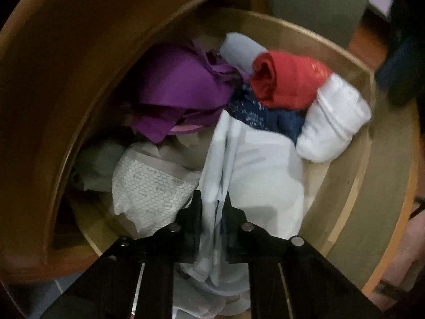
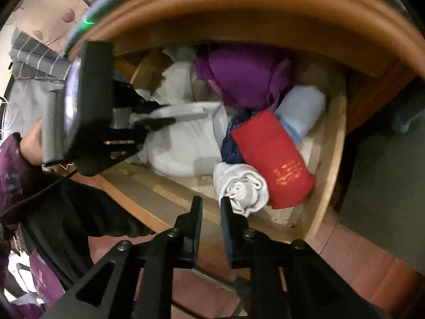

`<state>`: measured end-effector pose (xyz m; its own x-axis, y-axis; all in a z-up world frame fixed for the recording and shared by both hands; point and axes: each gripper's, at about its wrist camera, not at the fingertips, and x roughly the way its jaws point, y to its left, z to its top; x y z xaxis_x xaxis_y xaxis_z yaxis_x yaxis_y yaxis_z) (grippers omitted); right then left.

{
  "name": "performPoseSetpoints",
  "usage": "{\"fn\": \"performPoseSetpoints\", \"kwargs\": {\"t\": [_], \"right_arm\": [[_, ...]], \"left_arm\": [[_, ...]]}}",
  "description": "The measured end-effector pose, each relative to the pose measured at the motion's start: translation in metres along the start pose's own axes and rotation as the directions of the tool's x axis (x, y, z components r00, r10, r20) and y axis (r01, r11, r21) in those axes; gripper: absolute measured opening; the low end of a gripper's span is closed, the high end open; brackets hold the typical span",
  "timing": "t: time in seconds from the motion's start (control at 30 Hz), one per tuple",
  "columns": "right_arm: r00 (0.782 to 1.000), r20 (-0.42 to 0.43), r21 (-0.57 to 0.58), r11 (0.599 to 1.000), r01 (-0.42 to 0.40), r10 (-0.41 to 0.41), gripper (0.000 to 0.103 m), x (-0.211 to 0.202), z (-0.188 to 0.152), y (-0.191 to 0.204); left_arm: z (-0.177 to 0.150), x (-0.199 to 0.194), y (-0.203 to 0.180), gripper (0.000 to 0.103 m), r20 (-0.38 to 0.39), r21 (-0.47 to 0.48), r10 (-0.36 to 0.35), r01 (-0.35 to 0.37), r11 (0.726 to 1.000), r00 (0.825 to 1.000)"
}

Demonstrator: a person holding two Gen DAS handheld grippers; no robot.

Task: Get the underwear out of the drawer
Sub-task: 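Lift the white rolled underwear with the right tool while the left tool reaches into the drawer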

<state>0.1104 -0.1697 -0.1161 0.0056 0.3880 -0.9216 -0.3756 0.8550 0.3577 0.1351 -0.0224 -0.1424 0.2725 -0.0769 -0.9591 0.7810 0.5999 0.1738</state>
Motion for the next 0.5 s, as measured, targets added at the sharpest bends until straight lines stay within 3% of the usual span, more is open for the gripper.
{"fn": "performPoseSetpoints", "kwargs": {"t": [0.1,0.27,0.3,0.33,0.5], "right_arm": [[0.998,-0.053,0.013,0.999,0.04,-0.039,0.026,0.018,0.006,-0.001],[0.992,-0.098,0.023,0.997,0.076,-0.074,0.026,0.046,0.008,-0.009],[0.993,-0.099,0.028,0.997,0.069,-0.066,0.013,0.049,0.008,-0.011],[0.993,-0.102,0.032,0.997,0.064,-0.06,0.009,0.051,0.008,-0.014],[1.0,-0.007,-0.052,0.998,0.026,-0.027,0.008,0.035,0.004,-0.004]], "left_arm": [[-0.004,-0.004,0.01,0.009,0.014,-0.056,0.0,0.001,0.998,1.0],[-0.008,-0.015,0.013,0.009,0.035,-0.093,-0.001,0.005,0.996,0.999],[-0.008,-0.016,0.013,0.009,0.037,-0.1,-0.004,0.008,0.995,0.999],[-0.009,-0.018,0.018,0.009,0.038,-0.11,-0.01,0.014,0.994,0.999],[-0.016,-0.045,0.018,0.008,0.081,-0.147,0.01,0.002,0.989,0.997]]}}
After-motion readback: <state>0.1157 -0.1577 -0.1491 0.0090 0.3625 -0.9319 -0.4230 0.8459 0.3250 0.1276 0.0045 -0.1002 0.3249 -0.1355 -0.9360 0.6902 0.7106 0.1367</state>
